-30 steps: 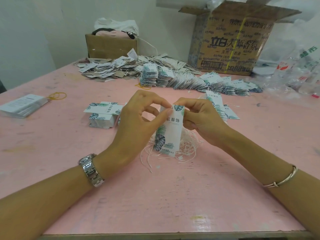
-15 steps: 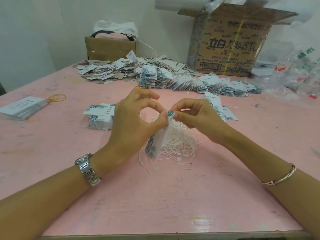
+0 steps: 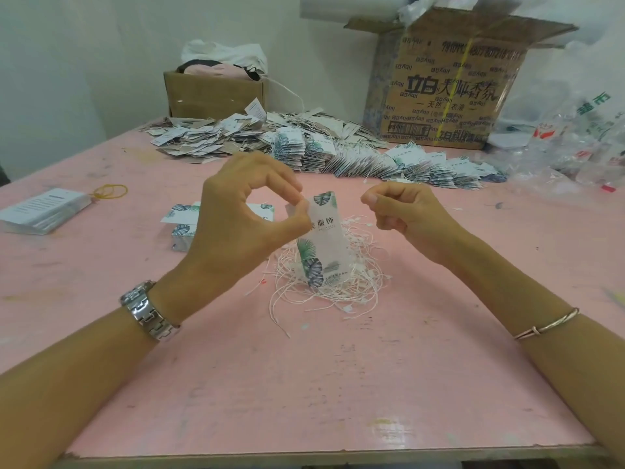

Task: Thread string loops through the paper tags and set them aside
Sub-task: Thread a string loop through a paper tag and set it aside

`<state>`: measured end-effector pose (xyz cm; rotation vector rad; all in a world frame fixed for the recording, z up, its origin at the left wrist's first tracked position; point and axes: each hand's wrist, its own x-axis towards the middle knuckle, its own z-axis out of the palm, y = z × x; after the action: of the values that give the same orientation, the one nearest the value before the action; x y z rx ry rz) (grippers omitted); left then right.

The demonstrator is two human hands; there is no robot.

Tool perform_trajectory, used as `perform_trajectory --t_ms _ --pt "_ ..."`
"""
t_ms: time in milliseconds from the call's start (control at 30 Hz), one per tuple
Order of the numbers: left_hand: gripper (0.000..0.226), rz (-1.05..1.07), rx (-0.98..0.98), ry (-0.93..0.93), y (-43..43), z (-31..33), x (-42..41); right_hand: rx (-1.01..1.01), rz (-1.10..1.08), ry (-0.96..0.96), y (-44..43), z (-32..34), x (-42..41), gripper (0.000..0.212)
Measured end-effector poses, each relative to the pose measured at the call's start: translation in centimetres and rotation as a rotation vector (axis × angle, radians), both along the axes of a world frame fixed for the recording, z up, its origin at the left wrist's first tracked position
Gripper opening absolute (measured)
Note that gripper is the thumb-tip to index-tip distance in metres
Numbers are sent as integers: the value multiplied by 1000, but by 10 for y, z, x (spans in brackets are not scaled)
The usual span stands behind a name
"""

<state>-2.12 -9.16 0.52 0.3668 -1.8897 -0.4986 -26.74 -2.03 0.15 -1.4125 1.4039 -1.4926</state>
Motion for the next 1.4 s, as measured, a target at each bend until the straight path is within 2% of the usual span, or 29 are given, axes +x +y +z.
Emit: perform_trajectory --t_ms 200,433,600,667,800,900,1067,1167,1300,1400 --pt "8 -49 -5 -11 -4 -1 1 65 -58 -35 -1 -2 -7 24" --pt "11 -42 11 -42 -10 -3 3 146 -167 26 -1 -3 -11 32" --pt "12 48 -220 -150 -15 -2 2 139 -161 1 -3 -3 -13 27" --pt "12 48 -250 -179 -16 -3 2 147 -107 2 -3 -1 -11 24" --pt "10 -24 -51 -127 -12 -7 0 132 -12 -40 0 3 -2 26" --pt "15 -83 118 -78 -10 -9 -2 58 -14 -66 2 5 4 25" --pt "6 -259 345 -67 -12 -12 -9 -34 -4 -157 5 11 12 25" --pt "16 -333 471 -49 -9 -15 -14 -85 26 -145 5 10 17 22" --pt "17 -380 558 -40 -8 -19 -16 -112 93 -114 5 8 25 26" --pt "26 -382 558 -13 -4 -18 -17 -120 130 -91 6 7 29 28"
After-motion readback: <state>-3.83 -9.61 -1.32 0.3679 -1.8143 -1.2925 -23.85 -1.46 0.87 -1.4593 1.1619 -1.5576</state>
